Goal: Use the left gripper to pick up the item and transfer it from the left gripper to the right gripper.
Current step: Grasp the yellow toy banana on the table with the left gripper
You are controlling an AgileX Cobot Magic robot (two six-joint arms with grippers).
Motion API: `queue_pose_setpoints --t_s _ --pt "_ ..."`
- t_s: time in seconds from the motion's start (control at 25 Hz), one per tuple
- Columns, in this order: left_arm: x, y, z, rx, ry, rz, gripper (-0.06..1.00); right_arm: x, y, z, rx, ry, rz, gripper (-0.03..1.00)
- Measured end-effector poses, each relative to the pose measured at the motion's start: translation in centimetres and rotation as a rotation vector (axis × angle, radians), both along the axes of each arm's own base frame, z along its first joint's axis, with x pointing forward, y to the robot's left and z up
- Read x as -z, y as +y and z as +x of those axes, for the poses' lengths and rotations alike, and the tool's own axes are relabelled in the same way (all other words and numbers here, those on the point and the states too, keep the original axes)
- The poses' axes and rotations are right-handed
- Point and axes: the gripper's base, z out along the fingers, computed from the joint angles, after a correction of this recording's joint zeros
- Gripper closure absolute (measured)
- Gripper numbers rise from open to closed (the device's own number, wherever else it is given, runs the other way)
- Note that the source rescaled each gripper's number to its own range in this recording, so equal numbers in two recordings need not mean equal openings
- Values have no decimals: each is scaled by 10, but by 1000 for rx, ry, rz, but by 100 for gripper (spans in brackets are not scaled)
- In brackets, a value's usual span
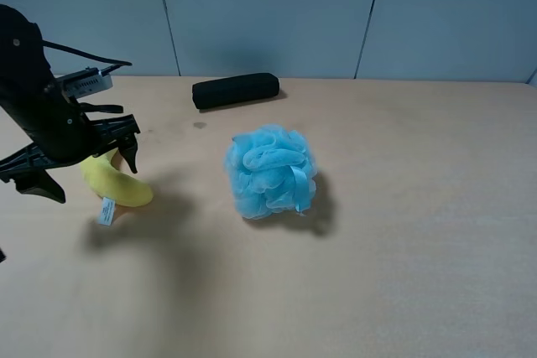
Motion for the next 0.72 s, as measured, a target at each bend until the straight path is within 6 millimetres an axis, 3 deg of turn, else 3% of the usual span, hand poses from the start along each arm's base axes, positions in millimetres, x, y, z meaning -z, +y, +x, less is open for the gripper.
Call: queue_pose_setpoints --t_s 0.44,0.6,0.72 --pt "34 -11 19 -50 44 -19 7 0 0 0 0 0 0 -3" --pt "36 -12 20 -64 44 -25 30 0 0 0 0 0 0 -3" --pt "35 -12 20 -77 42 -27 58 0 0 0 0 0 0 -3"
